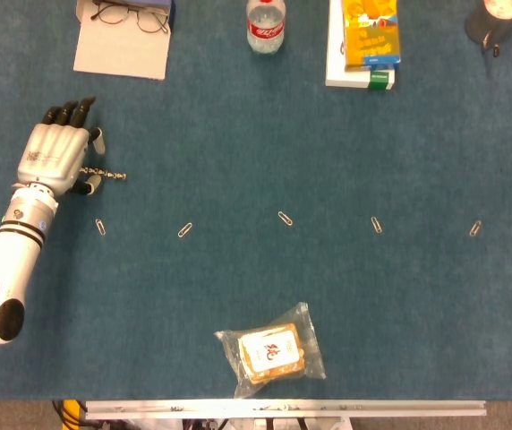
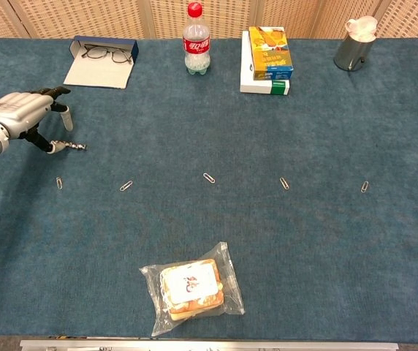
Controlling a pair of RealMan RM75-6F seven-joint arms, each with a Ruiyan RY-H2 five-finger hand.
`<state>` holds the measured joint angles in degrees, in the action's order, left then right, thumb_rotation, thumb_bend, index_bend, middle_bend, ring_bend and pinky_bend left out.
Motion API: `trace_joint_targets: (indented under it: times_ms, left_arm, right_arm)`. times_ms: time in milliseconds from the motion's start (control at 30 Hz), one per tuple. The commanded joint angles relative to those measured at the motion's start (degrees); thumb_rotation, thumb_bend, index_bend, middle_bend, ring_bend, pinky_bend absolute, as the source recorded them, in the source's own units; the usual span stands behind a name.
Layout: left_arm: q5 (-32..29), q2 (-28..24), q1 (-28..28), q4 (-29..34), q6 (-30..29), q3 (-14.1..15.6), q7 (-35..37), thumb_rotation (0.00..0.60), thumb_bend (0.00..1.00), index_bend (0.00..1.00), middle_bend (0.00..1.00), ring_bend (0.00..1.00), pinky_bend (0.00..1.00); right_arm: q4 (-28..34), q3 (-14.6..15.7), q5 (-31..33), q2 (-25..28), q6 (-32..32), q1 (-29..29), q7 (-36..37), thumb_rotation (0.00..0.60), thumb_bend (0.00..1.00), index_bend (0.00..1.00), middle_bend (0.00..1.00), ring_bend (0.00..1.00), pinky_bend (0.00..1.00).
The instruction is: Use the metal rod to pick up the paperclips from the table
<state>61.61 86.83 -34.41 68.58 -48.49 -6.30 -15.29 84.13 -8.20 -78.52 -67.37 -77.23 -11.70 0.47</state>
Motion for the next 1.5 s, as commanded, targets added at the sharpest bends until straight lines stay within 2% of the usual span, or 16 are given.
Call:
trace_joint_targets:
  times_ms: [33,400,933,1233,1500]
  left_arm:
    - [-0.12,-0.06,-0.05,0.15,0.13,0.10,-0.19,0.600,0.27,0.41,0.00,0.00,0.08]
    - [-1.64,0.40,-0.25,-0.57,0.71,0.25,-1.28,0.600,0.27,0.46,0.00,0.00,0.08]
    - [-3.91,-0.01,-0.85,0.22,1.76,0.51,-3.65,0.600,0.27,0.46,0.00,0.00,0.08]
    - [-5.90,-0.03,-1.48,0.67,2.34,0.67,-5.62,0.600,0.34,0.47,0.00,0.00,0.08]
    - [-8.18,0.06,-1.94,0.62,2.87,1.03,-7.51,0.600,0.35,0.47,0.00,0.00,0.08]
  right_arm:
    - [-0.07,-0.03,0.01,-0.05,0.07,-0.06,0.08,0.600,0.57,0.41,0.35,0.26,0.23]
    - [-1.17,0.23,0.18,-0.65,0.77,-0.20,0.85,0.600,0.57,0.41,0.35,0.26,0.23]
    - [-0.46,0.00,-0.59,-0.08,-0.31,-0.14,0.83,0.600,0.57,0.41,0.35,0.26,0.23]
    - [0.46,-0.11,-0.60,0.57,-0.76,0.03,0.51,0.600,0.57,0.41,0.35,0.26,0.23]
    - [0.19,-0.10,-0.39,0.50,-0.42,-0.05,0.78,0.600,0.57,0.41,0.35,0.26,0.23]
